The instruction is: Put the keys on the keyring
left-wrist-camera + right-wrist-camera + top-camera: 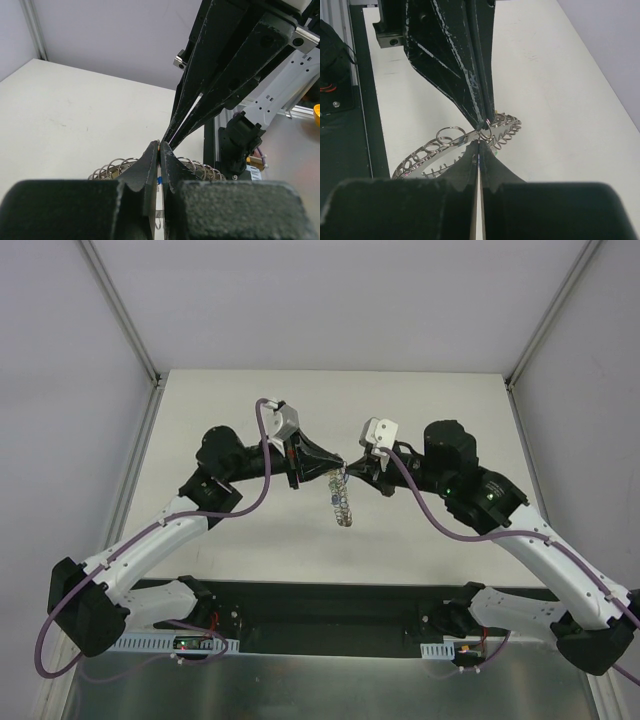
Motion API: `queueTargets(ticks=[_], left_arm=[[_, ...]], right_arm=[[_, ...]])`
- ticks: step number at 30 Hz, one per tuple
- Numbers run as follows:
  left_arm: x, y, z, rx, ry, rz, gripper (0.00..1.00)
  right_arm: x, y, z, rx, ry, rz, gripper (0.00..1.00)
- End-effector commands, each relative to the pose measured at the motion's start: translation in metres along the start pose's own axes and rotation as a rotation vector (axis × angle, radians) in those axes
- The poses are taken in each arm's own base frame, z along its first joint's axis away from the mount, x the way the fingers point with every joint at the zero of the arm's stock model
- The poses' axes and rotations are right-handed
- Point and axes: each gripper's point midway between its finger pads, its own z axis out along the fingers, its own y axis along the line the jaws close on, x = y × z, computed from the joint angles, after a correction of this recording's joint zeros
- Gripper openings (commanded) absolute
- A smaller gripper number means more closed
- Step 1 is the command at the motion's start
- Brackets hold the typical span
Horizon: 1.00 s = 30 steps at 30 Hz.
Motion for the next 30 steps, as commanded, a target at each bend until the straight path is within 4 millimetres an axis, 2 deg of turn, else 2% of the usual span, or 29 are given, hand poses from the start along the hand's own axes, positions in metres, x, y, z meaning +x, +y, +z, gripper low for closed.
queueTargets(ticks=[1, 9, 11, 17, 19, 26, 27, 30], left_arm=[[-0.04, -0.015, -0.006, 0.019, -0.136, 0.123, 0.0], [-0.026, -0.013, -0.007, 0.015, -0.114, 0.105, 0.03], [-0.024, -0.012, -0.008, 0.011, -0.112, 0.105, 0.08], [-0.018, -0.011, -0.013, -0.015, -0.096, 0.12, 0.11], [-0.015, -0.01, -0.014, -0.022, -0.079, 0.126, 0.11], [-0.005, -0.007, -0.015, -0.006, 0.022, 0.169, 0.32], [-0.002, -0.013, -0.015, 0.047, 0.043, 0.194, 0.37], [0.004, -0.015, -0.014, 0.112, 0.101, 0.217, 0.46]], right_arm=[[-0.01, -0.007, -0.005, 0.06, -0.047, 0.02, 0.01], [-0.018, -0.009, -0.008, 0.049, -0.024, -0.023, 0.01], [-0.02, -0.006, -0.009, 0.02, -0.014, -0.042, 0.01], [-0.027, 0.0, -0.016, -0.036, 0.018, -0.082, 0.01], [-0.023, 0.003, -0.015, -0.054, 0.037, -0.082, 0.01], [-0.019, 0.011, -0.017, -0.108, 0.066, -0.083, 0.01], [-0.02, 0.011, -0.018, -0.11, 0.066, -0.084, 0.01], [-0.019, 0.016, -0.021, -0.129, 0.079, -0.083, 0.01]])
